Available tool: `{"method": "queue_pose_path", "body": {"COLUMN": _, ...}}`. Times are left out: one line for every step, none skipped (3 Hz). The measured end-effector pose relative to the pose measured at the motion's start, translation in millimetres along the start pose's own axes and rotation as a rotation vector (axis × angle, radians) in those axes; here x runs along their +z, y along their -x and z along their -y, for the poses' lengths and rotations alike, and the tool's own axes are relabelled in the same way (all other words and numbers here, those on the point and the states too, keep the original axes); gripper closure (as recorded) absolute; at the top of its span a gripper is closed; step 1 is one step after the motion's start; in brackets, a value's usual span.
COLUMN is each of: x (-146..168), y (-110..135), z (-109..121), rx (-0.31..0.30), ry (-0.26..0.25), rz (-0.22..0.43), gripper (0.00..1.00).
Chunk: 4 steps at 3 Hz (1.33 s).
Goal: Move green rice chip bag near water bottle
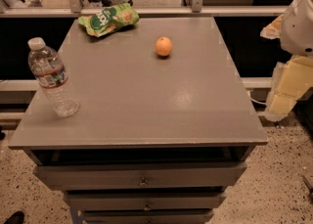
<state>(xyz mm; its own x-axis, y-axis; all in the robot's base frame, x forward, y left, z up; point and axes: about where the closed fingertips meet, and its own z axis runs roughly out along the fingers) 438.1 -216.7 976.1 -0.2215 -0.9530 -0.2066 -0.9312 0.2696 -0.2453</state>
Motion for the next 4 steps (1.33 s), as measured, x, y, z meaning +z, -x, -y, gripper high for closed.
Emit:
{"method": "queue_pose_path", "body": {"x": 0, "y": 0, "z": 0, "rx": 0.000, "ry": 0.000, "rz": 0.000, "gripper": 0.00}}
{"method": "queue_pose_path", "body": {"x": 12, "y": 32, "z": 28, "rx": -0.002, "ry": -0.018, "rz": 0.091, "gripper": 0.00}}
{"method": "queue_pose_path", "body": {"x": 26, "y": 85, "z": 74, "rx": -0.001, "ry": -0.051, "rz": 0.230, "gripper": 0.00}}
{"method": "queue_pose_path", "body": {"x": 30, "y": 141, "z": 128, "rx": 0.018, "ry": -0.098, "rz": 0.385, "gripper": 0.00}}
